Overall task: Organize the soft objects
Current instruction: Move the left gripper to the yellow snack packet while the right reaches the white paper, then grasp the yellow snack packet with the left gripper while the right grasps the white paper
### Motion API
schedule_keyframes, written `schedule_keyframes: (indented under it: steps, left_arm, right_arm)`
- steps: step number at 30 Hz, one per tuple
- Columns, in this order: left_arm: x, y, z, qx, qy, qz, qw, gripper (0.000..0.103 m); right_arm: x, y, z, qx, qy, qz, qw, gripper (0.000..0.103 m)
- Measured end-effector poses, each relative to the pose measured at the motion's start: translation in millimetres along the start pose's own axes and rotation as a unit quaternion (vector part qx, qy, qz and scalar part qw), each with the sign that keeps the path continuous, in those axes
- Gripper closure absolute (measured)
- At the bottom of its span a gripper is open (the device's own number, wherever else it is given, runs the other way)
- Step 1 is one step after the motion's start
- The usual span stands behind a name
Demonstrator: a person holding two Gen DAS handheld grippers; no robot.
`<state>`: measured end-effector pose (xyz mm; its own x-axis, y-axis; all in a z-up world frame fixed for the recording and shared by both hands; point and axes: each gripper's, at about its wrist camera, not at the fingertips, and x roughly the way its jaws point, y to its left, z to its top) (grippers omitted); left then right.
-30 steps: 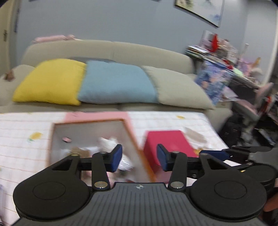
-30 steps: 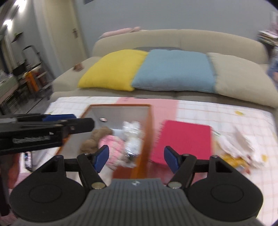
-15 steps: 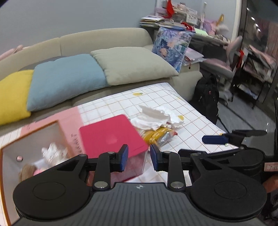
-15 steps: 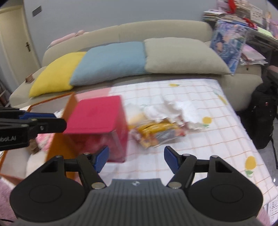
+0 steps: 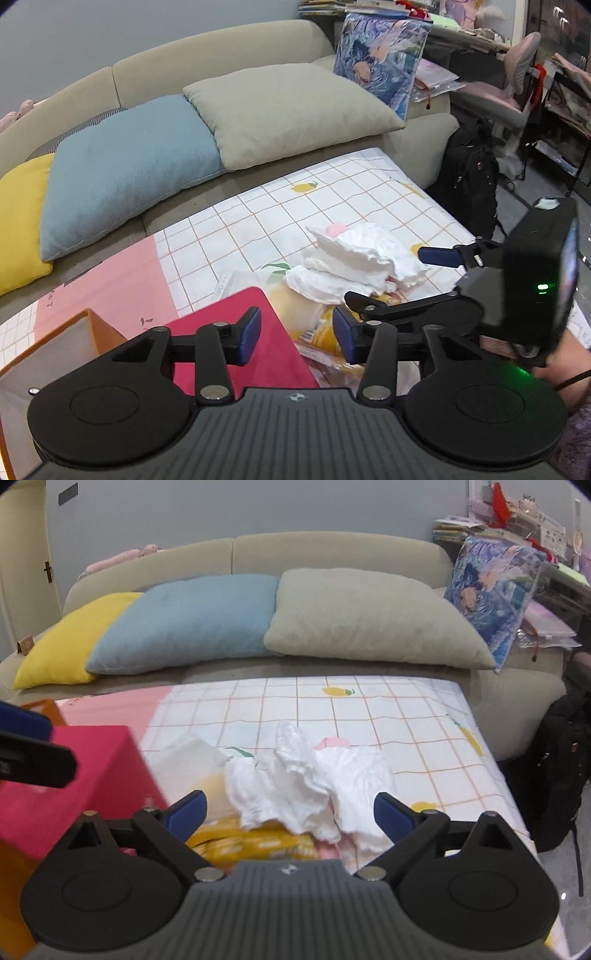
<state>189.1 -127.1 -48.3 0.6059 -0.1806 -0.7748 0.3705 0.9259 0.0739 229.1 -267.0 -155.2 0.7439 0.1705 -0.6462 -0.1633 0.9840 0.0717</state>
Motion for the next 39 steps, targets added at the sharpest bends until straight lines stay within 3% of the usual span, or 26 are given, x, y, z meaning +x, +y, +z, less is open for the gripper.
schedule_keyframes:
  steps: [4, 9, 12, 16, 22, 26, 32, 34, 36, 39]
  left_arm:
    - [15, -2, 5, 0.006, 0.018, 0.004, 0.9998, 0.047]
    - [33, -10, 7, 0.014, 0.033, -0.001, 0.9994, 0.047]
    - [40, -17, 8, 0.017, 0.037, -0.008, 0.9991, 0.047]
    - [43, -30, 6, 0.036, 0.038, -0.021, 0.9984, 0.046]
    - [52, -64, -3, 0.129, 0.042, -0.044, 0.9897, 0.039]
    - [70, -82, -10, 0.18, 0.052, -0.028, 0.9819, 0.034]
    - [102, -100, -21, 0.239, 0.075, 0.004, 0.9682, 0.03]
    - [114, -105, -26, 0.257, 0.09, 0.022, 0.962, 0.03]
    - [121, -113, -29, 0.284, 0.096, 0.041, 0.9532, 0.029]
    - [131, -129, -32, 0.331, 0.117, 0.075, 0.9335, 0.029]
  right_arm:
    - [26, -10, -1, 0.009, 0.006, 0.014, 1.0, 0.014]
    - [47, -28, -7, 0.049, 0.043, 0.055, 0.996, 0.05]
    - [46, -28, -9, 0.045, 0.041, 0.058, 0.996, 0.078]
    - [31, -42, -3, 0.076, 0.028, 0.061, 0.995, 0.094]
    - [-17, -71, -3, 0.132, 0.026, 0.029, 0.99, 0.096]
    - [-53, -88, -21, 0.183, 0.023, 0.024, 0.982, 0.096]
    - [-60, -114, -60, 0.309, 0.081, 0.002, 0.947, 0.096]
    - [-54, -118, -64, 0.324, 0.087, 0.009, 0.942, 0.096]
    - [-51, -113, -62, 0.316, 0.086, 0.009, 0.945, 0.096]
    - [-48, -107, -61, 0.299, 0.086, 0.012, 0.95, 0.096]
